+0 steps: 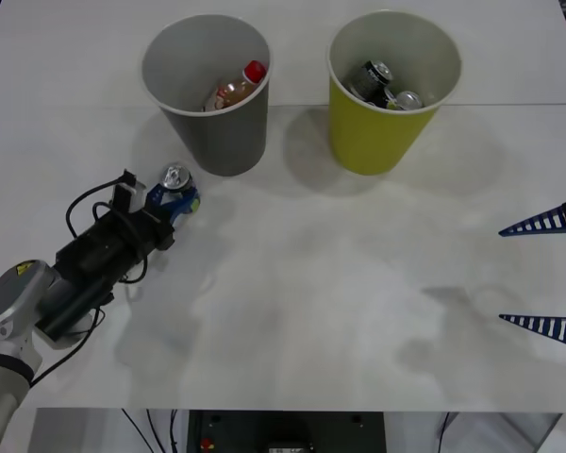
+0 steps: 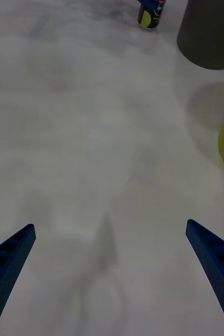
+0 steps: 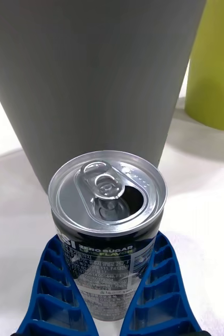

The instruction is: Put the can into the green bin and the plastic bottle into the gray bin

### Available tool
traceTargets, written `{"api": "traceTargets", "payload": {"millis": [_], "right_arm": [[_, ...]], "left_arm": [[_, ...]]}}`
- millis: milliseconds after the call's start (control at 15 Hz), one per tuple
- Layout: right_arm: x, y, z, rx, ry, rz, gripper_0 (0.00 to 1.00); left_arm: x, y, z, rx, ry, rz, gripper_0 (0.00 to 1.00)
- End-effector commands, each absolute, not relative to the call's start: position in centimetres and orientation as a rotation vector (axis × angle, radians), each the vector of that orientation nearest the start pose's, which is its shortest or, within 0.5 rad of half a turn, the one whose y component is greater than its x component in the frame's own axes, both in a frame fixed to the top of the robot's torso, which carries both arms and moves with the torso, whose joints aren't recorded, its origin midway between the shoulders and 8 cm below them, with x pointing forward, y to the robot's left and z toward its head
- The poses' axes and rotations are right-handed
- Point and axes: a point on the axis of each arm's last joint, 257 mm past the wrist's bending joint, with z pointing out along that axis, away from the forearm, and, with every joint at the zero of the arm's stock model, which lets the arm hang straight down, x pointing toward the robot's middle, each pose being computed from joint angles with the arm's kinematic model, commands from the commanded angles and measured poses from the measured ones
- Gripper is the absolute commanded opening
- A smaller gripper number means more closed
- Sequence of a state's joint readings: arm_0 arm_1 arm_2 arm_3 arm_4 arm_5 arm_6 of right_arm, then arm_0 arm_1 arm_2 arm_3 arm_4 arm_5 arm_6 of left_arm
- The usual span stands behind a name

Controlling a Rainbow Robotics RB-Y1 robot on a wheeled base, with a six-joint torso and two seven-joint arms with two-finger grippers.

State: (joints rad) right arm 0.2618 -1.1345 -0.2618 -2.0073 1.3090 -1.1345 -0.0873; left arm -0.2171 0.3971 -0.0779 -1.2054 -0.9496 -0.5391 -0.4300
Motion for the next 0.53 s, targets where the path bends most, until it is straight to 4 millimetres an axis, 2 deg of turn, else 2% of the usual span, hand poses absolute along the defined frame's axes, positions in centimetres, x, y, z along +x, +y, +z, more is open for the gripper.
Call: {"api": "traceTargets", "payload": {"millis": [67,333,533], "right_arm": [[34.1,-28.6,-16.7,-1.634,1.596,0.209,1.0],[34.1,-28.6,-16.7,-1.634,1.596,0.209,1.0],[34.1,-28.6,-16.7,-1.634,1.596,0.209,1.0]], "left_arm": [[53.4,20.5,-23.6,0.567,1.549,-0.3,0.0],[50.2,20.1,-22.5,0.649,1.605,-0.316,0.0],[47.8,18.8,-21.3,0.748,1.655,-0.361,0.0]]}}
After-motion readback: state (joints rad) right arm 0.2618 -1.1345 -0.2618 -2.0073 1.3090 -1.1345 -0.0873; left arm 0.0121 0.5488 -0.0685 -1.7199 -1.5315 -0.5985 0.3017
